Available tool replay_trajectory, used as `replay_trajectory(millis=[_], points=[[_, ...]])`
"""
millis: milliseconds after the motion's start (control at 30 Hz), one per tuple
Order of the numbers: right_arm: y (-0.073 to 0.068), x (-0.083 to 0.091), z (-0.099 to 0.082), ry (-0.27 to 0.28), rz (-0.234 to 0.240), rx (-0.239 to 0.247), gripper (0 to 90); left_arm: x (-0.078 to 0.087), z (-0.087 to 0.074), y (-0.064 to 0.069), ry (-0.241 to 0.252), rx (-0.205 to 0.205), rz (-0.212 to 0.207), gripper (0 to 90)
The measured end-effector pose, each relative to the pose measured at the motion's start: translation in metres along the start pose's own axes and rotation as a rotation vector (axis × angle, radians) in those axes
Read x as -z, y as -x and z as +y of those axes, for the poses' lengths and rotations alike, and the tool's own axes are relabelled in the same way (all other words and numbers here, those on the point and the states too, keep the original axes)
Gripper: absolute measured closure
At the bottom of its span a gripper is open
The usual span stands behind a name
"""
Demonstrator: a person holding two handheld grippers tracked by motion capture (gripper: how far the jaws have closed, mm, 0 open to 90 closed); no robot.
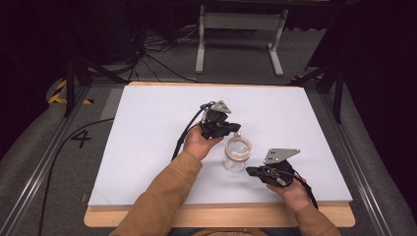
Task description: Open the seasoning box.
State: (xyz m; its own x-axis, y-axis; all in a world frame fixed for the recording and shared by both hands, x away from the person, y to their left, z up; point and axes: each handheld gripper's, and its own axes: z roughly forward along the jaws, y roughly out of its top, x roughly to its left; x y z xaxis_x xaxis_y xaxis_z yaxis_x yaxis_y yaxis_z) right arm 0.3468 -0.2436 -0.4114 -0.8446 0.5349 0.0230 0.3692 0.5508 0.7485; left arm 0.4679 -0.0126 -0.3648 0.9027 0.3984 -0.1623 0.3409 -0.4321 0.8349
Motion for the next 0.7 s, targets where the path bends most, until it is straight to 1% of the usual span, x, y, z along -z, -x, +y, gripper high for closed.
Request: replay_trajectory(millis=[100, 267, 333, 467, 500, 567, 600, 700], points=[[-0.001, 0.003, 0.003, 0.021, 0.003, -0.002, 89.2, 0.000, -0.001, 0.000, 0.005, 0.003, -0.003, 89.9], [0.000, 0.006, 0.008, 0.056, 0.000, -0.024, 89.2, 0.000, -0.001, 0.000, 0.005, 0.005, 0.000, 89.9], [0.000, 0.007, 0.009, 0.071, 0.010, -0.033, 89.2, 0.000, -0.001, 0.000, 0.006, 0.011, -0.007, 90.0], [-0.001, 0.007, 0.011, 0.090, 0.015, -0.032, 89.2, 0.000, -0.001, -0.002, 0.007, 0.013, -0.017, 90.0], [-0.001, 0.008, 0.012, 0.094, 0.018, -0.033, 89.2, 0.000, -0.002, -0.002, 0.016, 0.021, -0.019, 89.9], [-0.002, 0.009, 0.012, 0.116, 0.026, -0.027, 89.2, -0.001, -0.002, -0.002, 0.018, 0.025, -0.022, 90.0], [-0.002, 0.010, 0.013, 0.121, 0.023, -0.024, 89.2, -0.001, -0.002, -0.003, 0.017, 0.024, -0.022, 90.0], [-0.003, 0.010, 0.013, 0.128, 0.027, -0.032, 89.2, -0.001, -0.002, -0.003, 0.020, 0.027, -0.023, 90.0]])
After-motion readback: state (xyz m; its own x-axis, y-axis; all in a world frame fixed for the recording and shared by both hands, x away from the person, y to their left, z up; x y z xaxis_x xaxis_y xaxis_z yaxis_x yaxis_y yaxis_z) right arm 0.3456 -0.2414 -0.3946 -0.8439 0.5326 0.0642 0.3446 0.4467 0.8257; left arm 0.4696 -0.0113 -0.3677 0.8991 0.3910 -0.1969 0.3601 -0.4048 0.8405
